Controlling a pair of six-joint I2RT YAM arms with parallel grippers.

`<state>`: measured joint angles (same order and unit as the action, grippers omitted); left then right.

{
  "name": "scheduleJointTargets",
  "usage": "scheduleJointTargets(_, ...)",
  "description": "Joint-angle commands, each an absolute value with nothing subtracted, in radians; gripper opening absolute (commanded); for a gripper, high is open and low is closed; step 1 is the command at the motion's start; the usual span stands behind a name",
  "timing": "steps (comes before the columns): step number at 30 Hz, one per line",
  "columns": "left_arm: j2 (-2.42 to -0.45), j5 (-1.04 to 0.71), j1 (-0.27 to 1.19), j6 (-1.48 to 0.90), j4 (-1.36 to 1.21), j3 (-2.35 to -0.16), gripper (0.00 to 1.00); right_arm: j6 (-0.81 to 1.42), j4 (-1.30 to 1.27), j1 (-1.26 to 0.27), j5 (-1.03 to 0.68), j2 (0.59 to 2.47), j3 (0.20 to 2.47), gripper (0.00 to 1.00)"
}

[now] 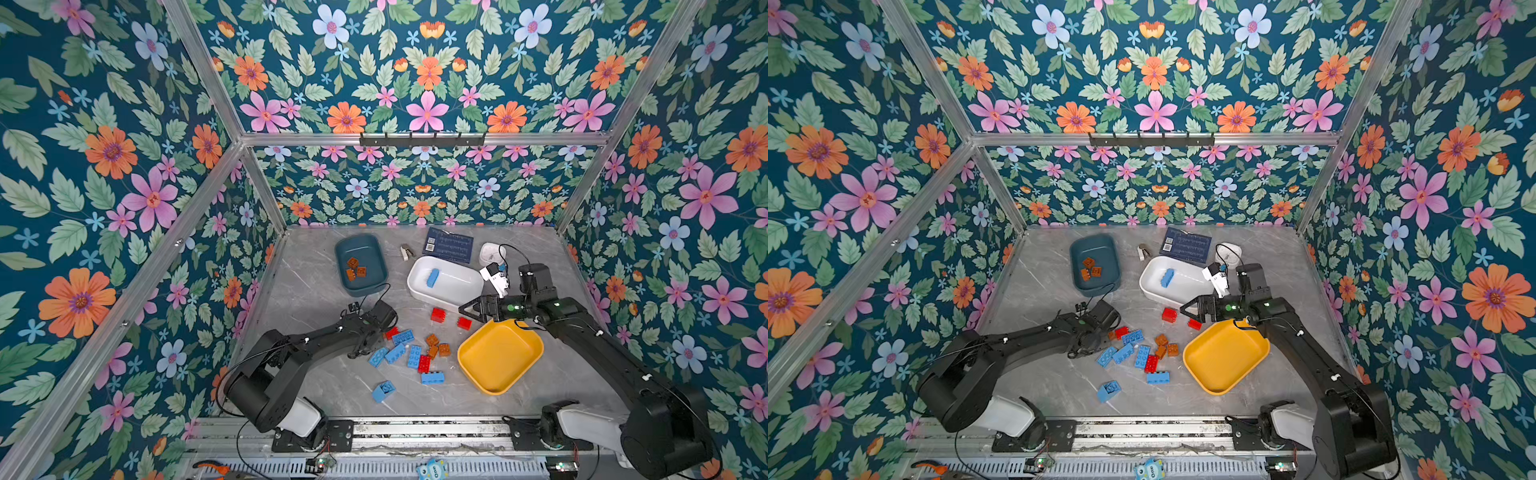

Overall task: Sort the legos into containers by color
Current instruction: 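Carry the red brick over to the yellow tray and drop it with the left gripper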

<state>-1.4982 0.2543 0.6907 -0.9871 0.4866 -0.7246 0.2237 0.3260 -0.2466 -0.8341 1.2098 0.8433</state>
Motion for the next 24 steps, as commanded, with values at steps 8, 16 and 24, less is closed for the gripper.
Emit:
scheduleJointTargets(8, -1.446, 0.347, 0.687, -0.821, 0.649, -0.944, 0.24, 0.212, 0.325, -0.248, -0.806, 1.196, 0.860, 0.99)
scheduleJointTargets(16, -1.570, 0.356, 0.629, -0.560, 0.660, -1.236, 0.24, 0.223, 0.318, -0.246, -0.802, 1.204, 0.890, 0.99)
scheduleJointTargets(24, -1.728, 0.226, 0.601, -0.450, 0.600, -1.451, 0.23, 0.213, 0.355, -0.241, -0.767, 1.181, 0.904, 0.99)
